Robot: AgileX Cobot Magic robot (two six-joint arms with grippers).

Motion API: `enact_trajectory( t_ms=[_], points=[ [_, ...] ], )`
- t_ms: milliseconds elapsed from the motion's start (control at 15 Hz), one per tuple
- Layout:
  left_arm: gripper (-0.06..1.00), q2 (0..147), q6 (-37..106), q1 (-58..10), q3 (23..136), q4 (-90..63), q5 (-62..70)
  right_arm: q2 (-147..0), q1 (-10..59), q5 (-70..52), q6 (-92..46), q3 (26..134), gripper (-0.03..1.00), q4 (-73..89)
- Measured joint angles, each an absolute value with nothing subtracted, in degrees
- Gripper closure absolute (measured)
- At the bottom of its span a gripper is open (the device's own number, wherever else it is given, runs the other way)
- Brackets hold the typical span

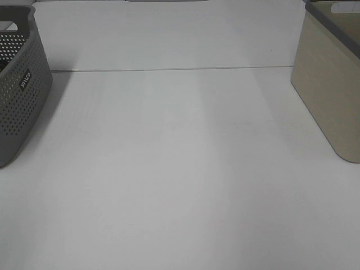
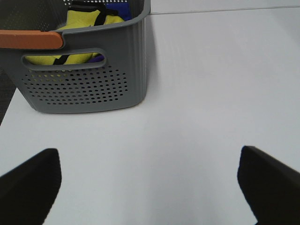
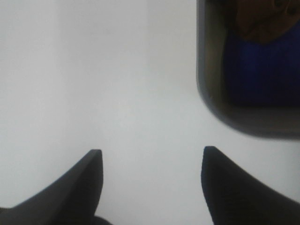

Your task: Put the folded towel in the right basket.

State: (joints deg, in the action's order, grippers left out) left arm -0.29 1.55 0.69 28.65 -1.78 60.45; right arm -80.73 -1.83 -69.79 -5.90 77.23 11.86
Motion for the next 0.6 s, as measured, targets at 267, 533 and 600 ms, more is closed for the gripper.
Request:
enact_trajectory(
  t_ms=[267,533,600],
  points=[
    [-0.03,-0.29,1.55,0.69,28.65,-1.78,60.45,-63.54,-1.83,-69.79,-5.84,56.78,0.38,11.46],
    [-0.03,-0.29,1.55,0.69,28.65,-1.78,60.45,-48.24,-1.83,-69.56,-4.76,42.51,0.38,8.88],
    [-0.03,-0.29,1.55,0.69,28.65,-1.78,60.45,-43.83,-1.83,-68.58,-4.58,39.02,0.38,8.42]
  ],
)
